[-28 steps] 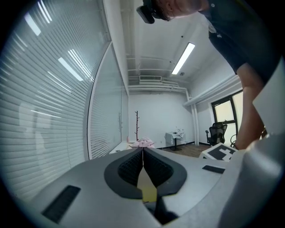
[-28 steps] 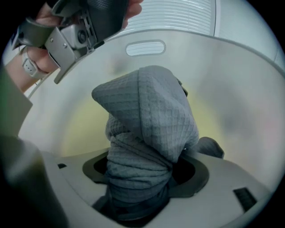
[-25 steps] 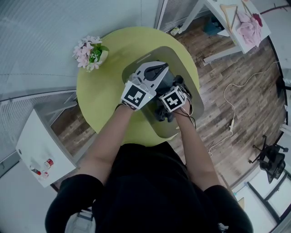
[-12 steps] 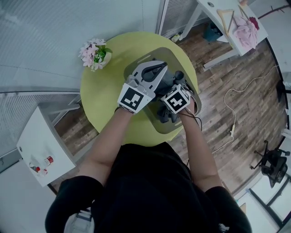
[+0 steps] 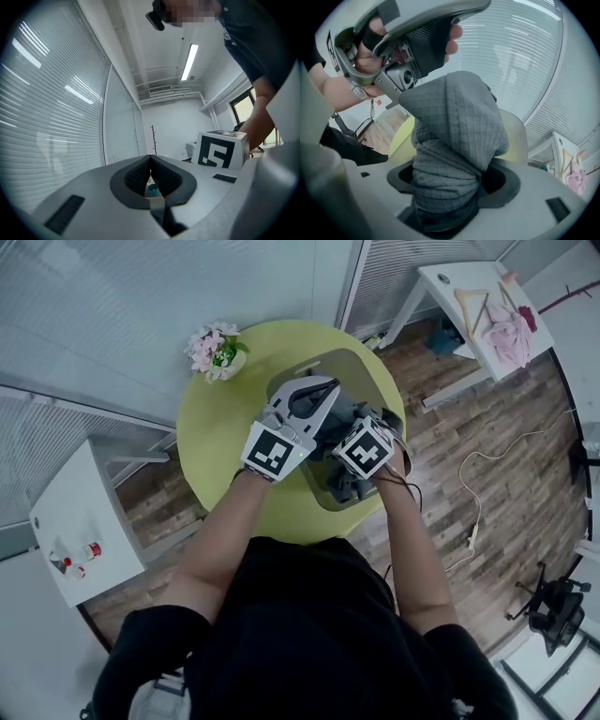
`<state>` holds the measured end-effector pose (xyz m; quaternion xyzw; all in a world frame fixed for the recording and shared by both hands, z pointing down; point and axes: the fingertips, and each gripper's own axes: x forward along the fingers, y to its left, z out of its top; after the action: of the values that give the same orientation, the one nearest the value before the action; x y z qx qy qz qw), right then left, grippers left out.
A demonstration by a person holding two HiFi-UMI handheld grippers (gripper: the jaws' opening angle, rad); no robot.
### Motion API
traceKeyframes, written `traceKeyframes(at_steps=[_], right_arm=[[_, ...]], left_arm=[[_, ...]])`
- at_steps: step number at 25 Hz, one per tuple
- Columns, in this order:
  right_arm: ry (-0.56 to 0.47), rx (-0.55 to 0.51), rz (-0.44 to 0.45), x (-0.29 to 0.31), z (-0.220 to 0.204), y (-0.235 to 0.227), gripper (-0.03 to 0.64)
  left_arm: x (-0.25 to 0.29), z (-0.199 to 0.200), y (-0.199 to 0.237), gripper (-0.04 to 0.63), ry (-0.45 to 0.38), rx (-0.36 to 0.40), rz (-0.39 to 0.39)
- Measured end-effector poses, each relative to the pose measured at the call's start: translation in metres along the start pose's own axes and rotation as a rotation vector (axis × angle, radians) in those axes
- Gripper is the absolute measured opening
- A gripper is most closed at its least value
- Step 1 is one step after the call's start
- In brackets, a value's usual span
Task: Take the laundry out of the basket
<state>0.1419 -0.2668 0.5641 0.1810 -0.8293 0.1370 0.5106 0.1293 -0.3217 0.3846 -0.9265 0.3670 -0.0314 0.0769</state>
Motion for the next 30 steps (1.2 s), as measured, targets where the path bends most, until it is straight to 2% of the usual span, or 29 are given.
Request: traceKeyframes(at_steps=[7, 10, 16, 20, 24, 28, 30], right_arm=[[-0.022, -0.124, 0.011, -0.031, 0.019, 0.016, 0.365], [-0.034, -0.184, 0.018, -0.041, 0.031, 0.025, 0.365], [-0.09, -0.292, 0.062, -0.044, 0.07, 0.054, 0.365], [-0.12, -0.333, 0.093, -0.042, 0.096, 0.076, 0.365], [-0.124, -0.354, 0.112, -0.032, 0.118, 0.101, 0.365], [-0.139, -0.327, 0.139, -0.02, 0.142, 0.131, 0.365], [-0.141, -0.335, 0.146, -0.015, 0.151, 0.148, 0.365]], left_arm=[[-0.023, 0.025, 0.0, 0.011, -0.027, 0.039, 0.089], [-0.04, 0.034, 0.001, 0.011, 0.023, 0.084, 0.138], [-0.086, 0.048, 0.014, 0.011, 0.044, 0.129, 0.26], [-0.118, 0.05, 0.027, 0.011, 0.058, 0.129, 0.338], [-0.153, 0.052, 0.039, 0.011, 0.063, 0.13, 0.381], [-0.191, 0.049, 0.055, 0.011, 0.019, 0.127, 0.432], [-0.211, 0.046, 0.062, 0.011, 0.022, 0.126, 0.454]])
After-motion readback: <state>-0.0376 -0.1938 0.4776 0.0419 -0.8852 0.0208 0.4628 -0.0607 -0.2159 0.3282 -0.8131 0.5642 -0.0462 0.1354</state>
